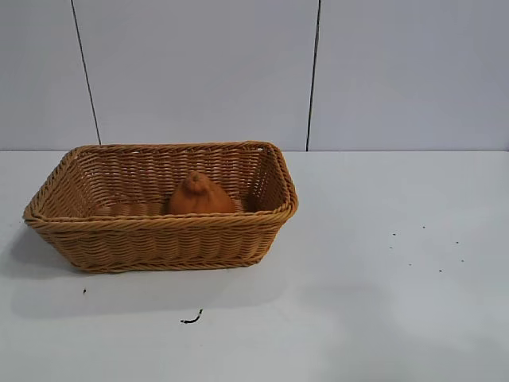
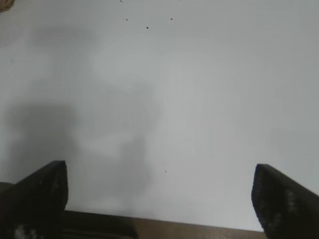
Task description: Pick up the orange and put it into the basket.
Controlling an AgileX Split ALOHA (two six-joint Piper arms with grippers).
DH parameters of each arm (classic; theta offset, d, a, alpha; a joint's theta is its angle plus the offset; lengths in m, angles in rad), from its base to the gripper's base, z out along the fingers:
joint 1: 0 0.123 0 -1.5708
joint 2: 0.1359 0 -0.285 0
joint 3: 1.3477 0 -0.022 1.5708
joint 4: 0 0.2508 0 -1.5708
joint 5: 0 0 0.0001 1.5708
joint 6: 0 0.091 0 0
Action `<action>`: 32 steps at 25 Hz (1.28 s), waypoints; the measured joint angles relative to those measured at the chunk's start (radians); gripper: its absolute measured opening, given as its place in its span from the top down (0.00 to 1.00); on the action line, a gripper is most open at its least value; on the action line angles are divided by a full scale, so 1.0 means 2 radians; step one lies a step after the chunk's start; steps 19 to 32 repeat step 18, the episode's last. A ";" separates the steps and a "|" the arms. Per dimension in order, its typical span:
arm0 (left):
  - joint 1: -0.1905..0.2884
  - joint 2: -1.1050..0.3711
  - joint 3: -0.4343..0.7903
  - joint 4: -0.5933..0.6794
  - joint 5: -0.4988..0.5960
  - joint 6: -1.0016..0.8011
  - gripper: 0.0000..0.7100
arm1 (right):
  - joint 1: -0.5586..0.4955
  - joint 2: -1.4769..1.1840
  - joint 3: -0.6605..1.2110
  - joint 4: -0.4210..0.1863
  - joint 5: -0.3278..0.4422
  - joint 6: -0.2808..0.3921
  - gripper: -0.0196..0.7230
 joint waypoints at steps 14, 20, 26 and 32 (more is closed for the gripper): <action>0.000 0.000 0.000 0.000 0.000 0.000 0.06 | 0.000 -0.173 0.002 0.002 -0.004 0.000 0.04; 0.000 0.000 0.000 0.000 0.000 0.000 0.06 | 0.000 -0.173 0.002 0.002 -0.003 0.000 0.04; 0.000 0.000 0.000 0.000 0.000 0.000 0.06 | 0.000 -0.173 0.002 0.002 -0.003 0.000 0.04; 0.000 0.000 0.000 0.000 0.000 0.000 0.06 | 0.000 -0.173 0.002 0.002 -0.003 0.000 0.04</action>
